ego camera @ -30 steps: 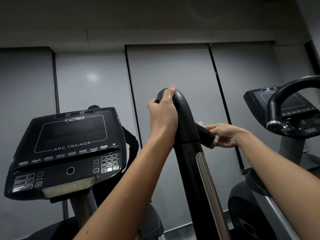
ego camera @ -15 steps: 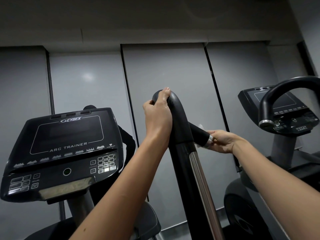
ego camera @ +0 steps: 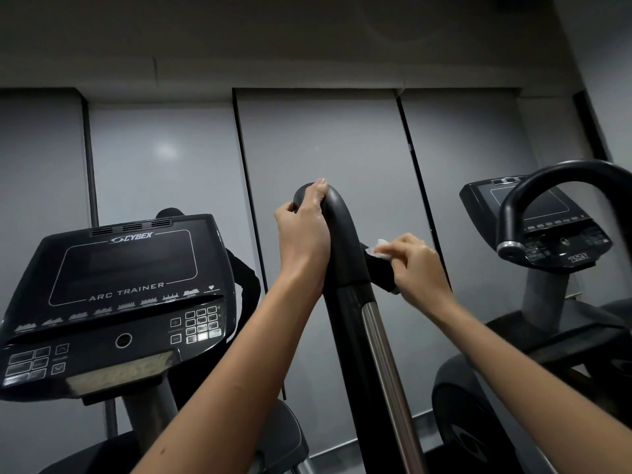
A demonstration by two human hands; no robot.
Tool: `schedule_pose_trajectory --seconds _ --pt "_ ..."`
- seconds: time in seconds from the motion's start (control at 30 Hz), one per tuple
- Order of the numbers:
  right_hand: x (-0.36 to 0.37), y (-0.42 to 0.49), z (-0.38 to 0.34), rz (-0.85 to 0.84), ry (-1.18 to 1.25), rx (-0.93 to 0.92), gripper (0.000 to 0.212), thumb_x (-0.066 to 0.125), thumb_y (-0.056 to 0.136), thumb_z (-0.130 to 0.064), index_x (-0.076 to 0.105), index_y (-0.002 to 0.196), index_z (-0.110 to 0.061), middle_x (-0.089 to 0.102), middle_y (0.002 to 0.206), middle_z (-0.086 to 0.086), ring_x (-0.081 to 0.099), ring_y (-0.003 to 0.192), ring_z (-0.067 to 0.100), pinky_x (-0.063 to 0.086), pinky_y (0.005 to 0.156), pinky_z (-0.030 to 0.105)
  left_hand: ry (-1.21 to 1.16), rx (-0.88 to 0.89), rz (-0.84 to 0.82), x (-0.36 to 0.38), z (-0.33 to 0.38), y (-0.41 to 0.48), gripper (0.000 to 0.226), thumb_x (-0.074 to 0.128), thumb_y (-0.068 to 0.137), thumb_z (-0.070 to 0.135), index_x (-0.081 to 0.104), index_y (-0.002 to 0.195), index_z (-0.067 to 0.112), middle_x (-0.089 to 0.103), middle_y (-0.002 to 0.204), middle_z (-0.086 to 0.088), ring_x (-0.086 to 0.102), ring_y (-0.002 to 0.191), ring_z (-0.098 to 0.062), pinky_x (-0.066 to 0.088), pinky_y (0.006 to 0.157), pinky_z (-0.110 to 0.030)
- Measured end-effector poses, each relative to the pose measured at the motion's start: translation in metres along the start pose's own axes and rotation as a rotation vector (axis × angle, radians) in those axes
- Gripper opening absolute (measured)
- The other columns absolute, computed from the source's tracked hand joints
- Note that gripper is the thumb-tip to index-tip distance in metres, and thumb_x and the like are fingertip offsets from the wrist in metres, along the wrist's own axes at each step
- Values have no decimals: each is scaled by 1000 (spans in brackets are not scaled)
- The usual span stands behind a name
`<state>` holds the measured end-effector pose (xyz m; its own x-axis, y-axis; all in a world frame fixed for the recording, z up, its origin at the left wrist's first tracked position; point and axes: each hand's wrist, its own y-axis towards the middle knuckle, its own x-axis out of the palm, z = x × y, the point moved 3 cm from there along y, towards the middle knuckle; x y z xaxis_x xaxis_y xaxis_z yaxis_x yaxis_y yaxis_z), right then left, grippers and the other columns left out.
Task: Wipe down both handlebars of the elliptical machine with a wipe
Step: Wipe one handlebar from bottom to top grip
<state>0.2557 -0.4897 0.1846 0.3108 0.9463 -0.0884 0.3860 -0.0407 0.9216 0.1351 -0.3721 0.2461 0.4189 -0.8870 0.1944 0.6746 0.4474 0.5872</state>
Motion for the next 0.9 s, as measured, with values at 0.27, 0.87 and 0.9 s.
schedule_pose_trajectory --seconds 0.27,0.87,0.9 --pt "7 -35 12 61 -282 -597 24 50 83 7 69 93 -4 51 99 -1 48 91 22 46 84 24 3 -4 2 1 0 0 64 58 81 51 51 126 6 60 103 -8 59 86 -23 48 75 -35" --pt "12 31 -36 -9 91 -158 35 57 75 9 70 72 -23 55 67 -20 52 62 -2 36 63 12 -10 -16 -37 3 3 -6 90 58 56 61 51 124 2 64 111 -17 63 99 -33 50 93 -48" --pt "13 40 -37 -57 91 -89 29 56 76 8 73 75 -15 58 65 -17 53 59 -2 39 63 14 -7 -16 -42 3 4 -6 92 57 54 61 51 124 2 64 111 -18 63 100 -34 50 93 -49"
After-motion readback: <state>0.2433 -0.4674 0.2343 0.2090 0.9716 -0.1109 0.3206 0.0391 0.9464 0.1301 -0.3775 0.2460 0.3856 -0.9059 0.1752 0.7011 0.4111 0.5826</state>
